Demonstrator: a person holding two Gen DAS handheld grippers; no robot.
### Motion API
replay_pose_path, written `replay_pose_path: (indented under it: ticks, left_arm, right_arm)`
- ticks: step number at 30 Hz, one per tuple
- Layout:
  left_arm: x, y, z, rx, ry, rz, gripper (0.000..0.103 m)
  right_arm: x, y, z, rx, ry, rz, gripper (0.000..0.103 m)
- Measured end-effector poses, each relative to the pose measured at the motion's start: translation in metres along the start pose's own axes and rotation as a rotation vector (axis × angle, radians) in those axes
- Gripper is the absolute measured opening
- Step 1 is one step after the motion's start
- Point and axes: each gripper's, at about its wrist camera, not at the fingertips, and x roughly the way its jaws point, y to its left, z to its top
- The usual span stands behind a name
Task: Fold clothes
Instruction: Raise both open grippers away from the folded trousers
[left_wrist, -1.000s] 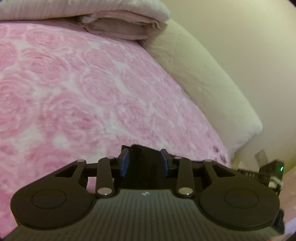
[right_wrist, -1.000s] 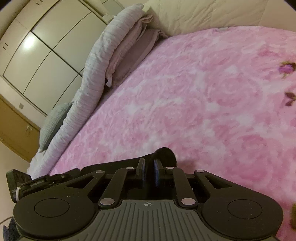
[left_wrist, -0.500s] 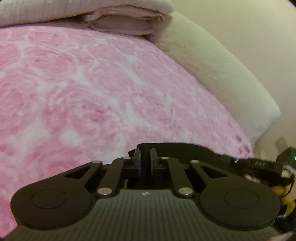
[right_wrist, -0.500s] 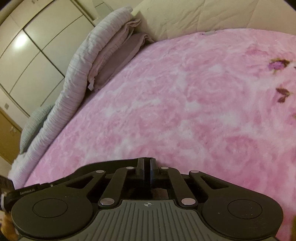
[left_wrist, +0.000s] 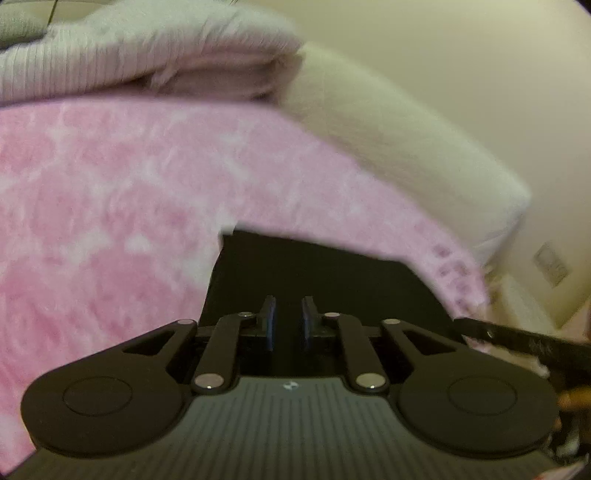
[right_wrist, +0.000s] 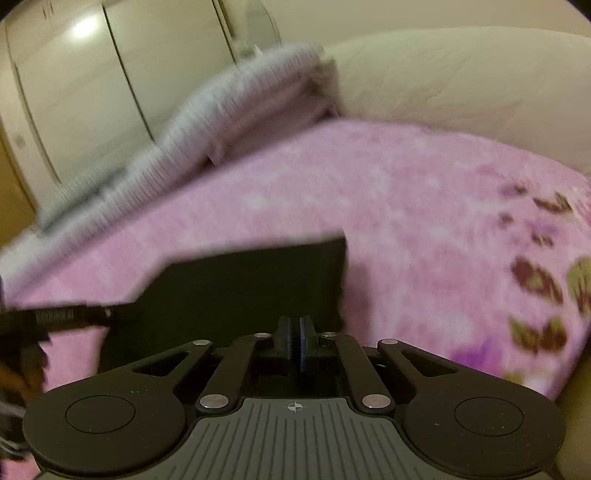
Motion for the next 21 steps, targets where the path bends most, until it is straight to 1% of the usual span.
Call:
replay_pose_path:
  ticks: [1, 2, 4, 5, 8, 9, 10, 12, 13, 14, 16, 18, 21]
  left_arm:
    - [0.009, 0.000, -0.002, -0.005, 0.027, 0.037, 0.010]
    - [0.019, -0.001, -0.004, -0.010, 0.053, 0.074, 0.010]
    - [0.016, -0.008, 0.001, 0.001, 0.060, 0.130, 0.010]
    - [0.009, -0.013, 0.005, 0.011, 0.062, 0.152, 0.010]
    - [-0.028, -0.025, 0.005, 0.020, 0.024, 0.163, 0.010]
    - [-0.032, -0.029, -0.001, 0.023, 0.033, 0.165, 0.011]
    - [-0.032, -0.032, -0.008, 0.025, 0.050, 0.166, 0.014]
    - [-0.033, -0.038, -0.024, 0.030, 0.084, 0.170, 0.015]
    - [-0.034, -0.041, -0.031, 0.032, 0.101, 0.171, 0.015]
    - [-0.034, -0.043, -0.039, 0.034, 0.117, 0.173, 0.016]
    - [-0.035, -0.049, -0.054, 0.039, 0.151, 0.176, 0.019]
    - [-0.049, -0.060, -0.058, 0.062, 0.143, 0.211, 0.018]
    - [-0.081, -0.077, -0.053, 0.090, 0.114, 0.219, 0.018]
  right_arm:
    - [0.014, 0.001, -0.008, -0.015, 0.024, -0.025, 0.002]
    - [0.017, 0.000, -0.009, -0.016, 0.020, -0.026, 0.001]
    - [0.023, -0.003, -0.011, -0.017, 0.009, -0.024, 0.001]
    - [0.013, 0.001, -0.012, -0.014, -0.001, -0.031, 0.002]
    - [-0.019, 0.014, -0.013, -0.004, -0.033, -0.056, 0.003]
    - [-0.029, 0.018, -0.014, -0.001, -0.044, -0.064, 0.004]
    - [-0.040, 0.022, -0.014, 0.003, -0.054, -0.072, 0.005]
    - [-0.061, 0.031, -0.016, 0.009, -0.075, -0.089, 0.005]
    - [-0.061, 0.035, -0.023, 0.002, -0.057, -0.101, 0.005]
    - [-0.051, 0.037, -0.034, -0.019, -0.007, -0.127, 0.005]
    - [-0.033, 0.040, -0.052, -0.058, 0.083, -0.176, 0.004]
    - [-0.046, 0.042, -0.050, -0.020, 0.067, -0.186, 0.005]
    - [-0.078, 0.041, -0.043, 0.086, 0.028, -0.120, 0.005]
